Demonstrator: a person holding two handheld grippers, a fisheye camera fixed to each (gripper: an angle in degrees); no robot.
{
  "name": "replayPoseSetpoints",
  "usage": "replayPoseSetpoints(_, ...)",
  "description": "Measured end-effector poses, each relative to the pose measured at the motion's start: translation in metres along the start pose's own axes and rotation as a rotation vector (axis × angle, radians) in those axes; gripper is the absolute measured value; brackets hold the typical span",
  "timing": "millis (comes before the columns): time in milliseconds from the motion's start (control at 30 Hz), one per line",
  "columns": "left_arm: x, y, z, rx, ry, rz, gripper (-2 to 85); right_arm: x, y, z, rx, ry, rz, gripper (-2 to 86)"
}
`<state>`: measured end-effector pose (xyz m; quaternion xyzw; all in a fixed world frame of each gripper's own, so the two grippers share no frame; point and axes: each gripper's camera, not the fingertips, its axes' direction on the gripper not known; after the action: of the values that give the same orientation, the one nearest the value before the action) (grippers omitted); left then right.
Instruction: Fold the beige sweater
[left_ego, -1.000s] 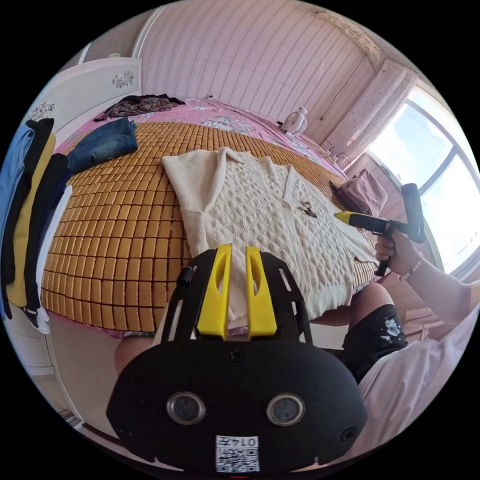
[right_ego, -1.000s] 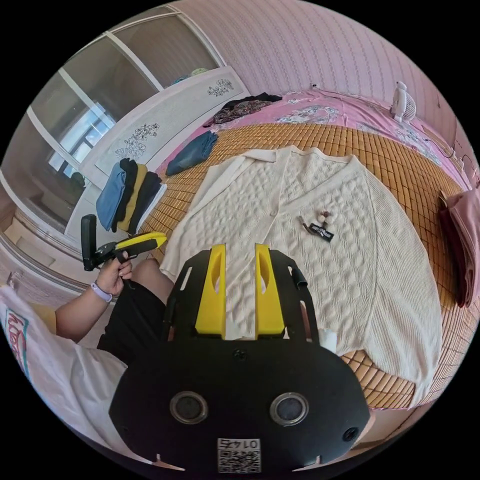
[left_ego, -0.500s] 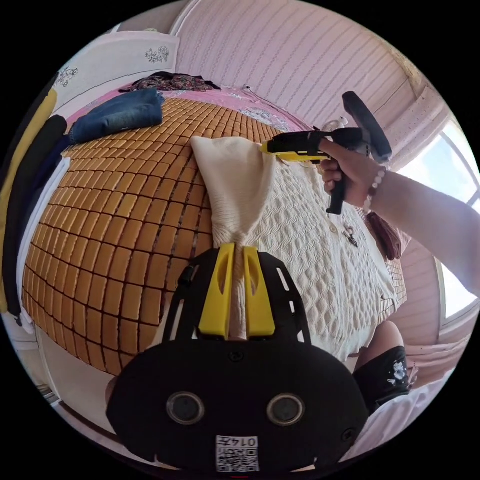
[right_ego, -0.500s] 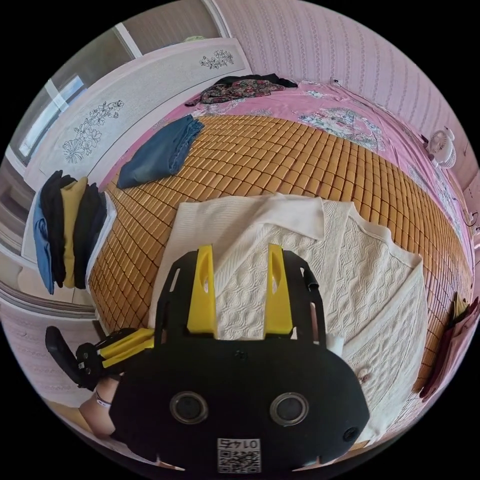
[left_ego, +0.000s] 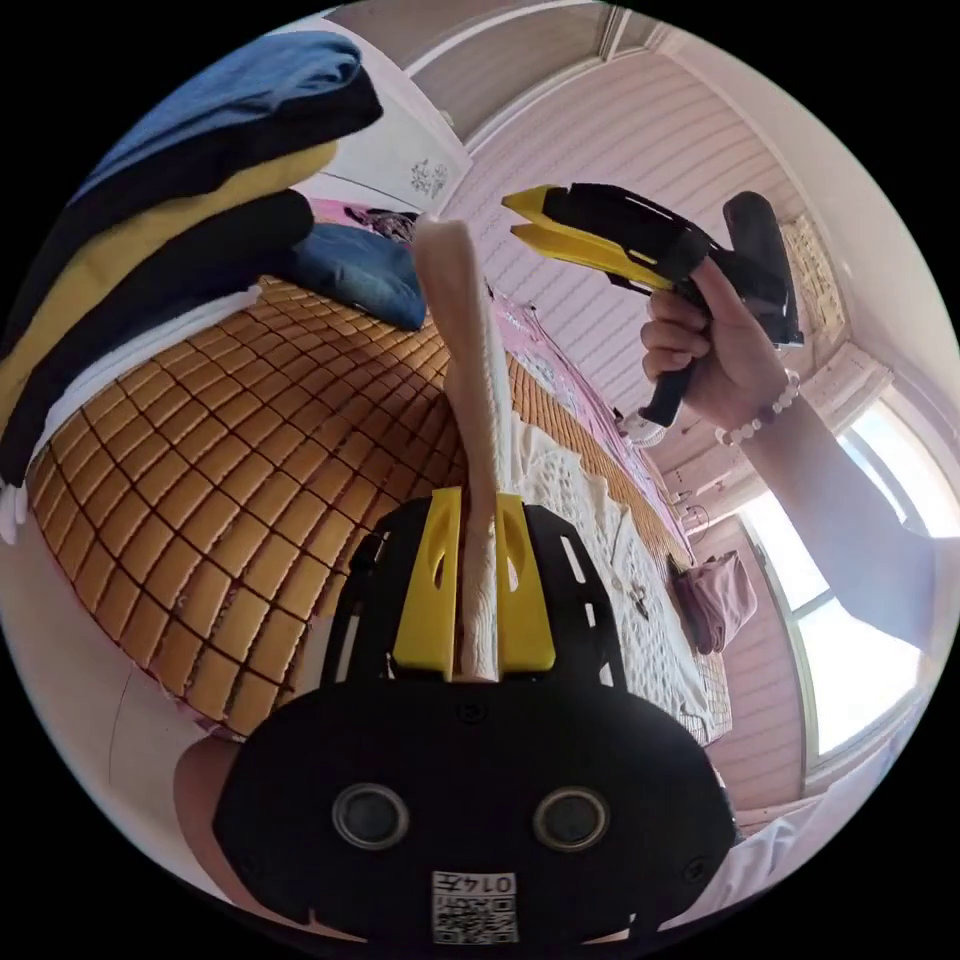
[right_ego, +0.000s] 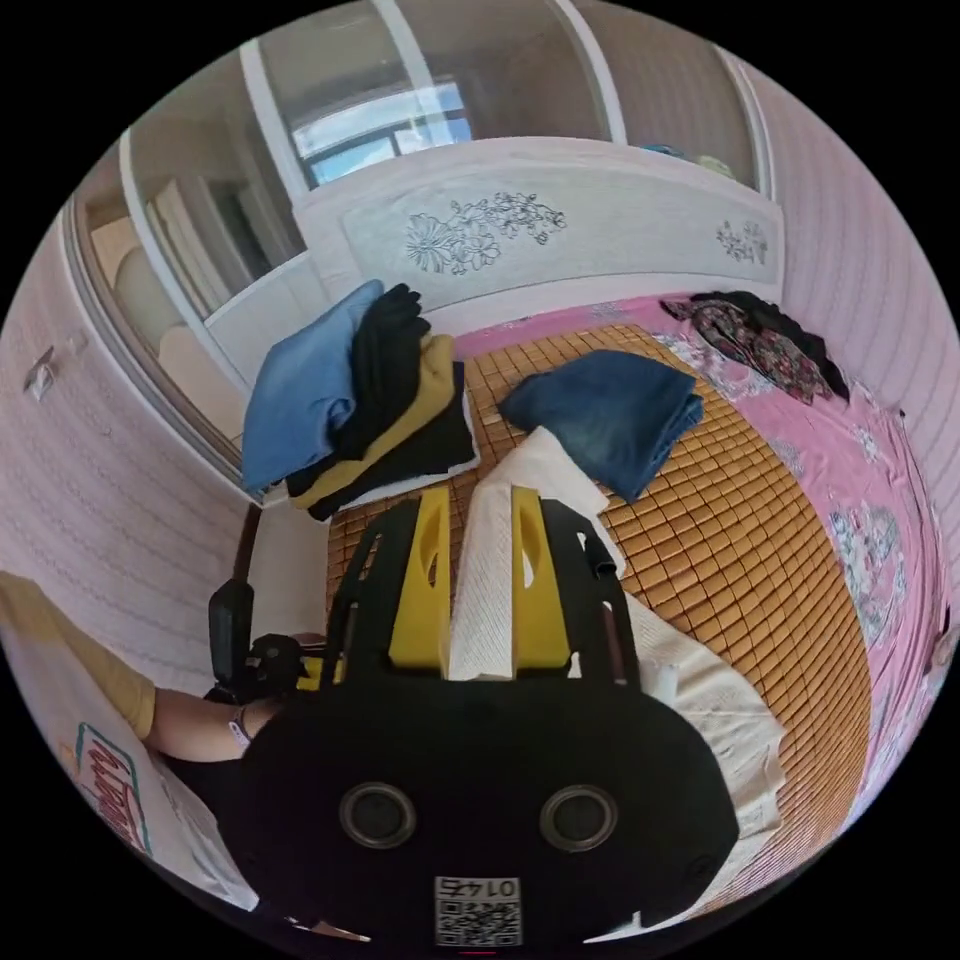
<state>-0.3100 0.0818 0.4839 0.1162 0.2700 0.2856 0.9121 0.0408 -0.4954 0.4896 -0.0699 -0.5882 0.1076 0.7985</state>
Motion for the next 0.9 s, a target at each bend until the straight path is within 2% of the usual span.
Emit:
replayPoseSetpoints(100,-0.019,0.002,-0.031,0.100,-0.040,-0.055,5.8,-0.027,0.000,0.002,-0.054,0.069,-0.074,14.8)
replayPoseSetpoints(200,-0.036,0.001,-0.046,0.127,-0.062,-0.109,5.6,-0.031,0.040,-0.016,-0.038,0.112,0.013,14.0)
replayPoseSetpoints(300,-0.045,-0.001,-0.047,0.104,-0.063,-0.141,5.7,-0.038,0.113,-0.044,-0.069,0.240,0.134,13.0)
replayPoseSetpoints(433,-0.030,-0.005,-0.035,-0.002,-0.013,-0.059,5.9,-0.059,0.242,-0.080,-0.190,0.344,0.393,10.9)
replayPoseSetpoints(600,0.008,-0.001,-0.012,-0.195,0.047,0.094,6.4,-0.106,0.349,-0.099,-0.292,0.379,0.640,10.3)
replayPoseSetpoints(700,0.035,0.009,-0.007,-0.283,0.041,0.177,6.4,-0.145,0.357,-0.089,-0.274,0.362,0.583,9.8)
replayPoseSetpoints(900,0.089,0.028,-0.012,-0.476,-0.022,0.384,6.5,-0.204,0.310,-0.030,-0.246,0.310,0.245,9.8)
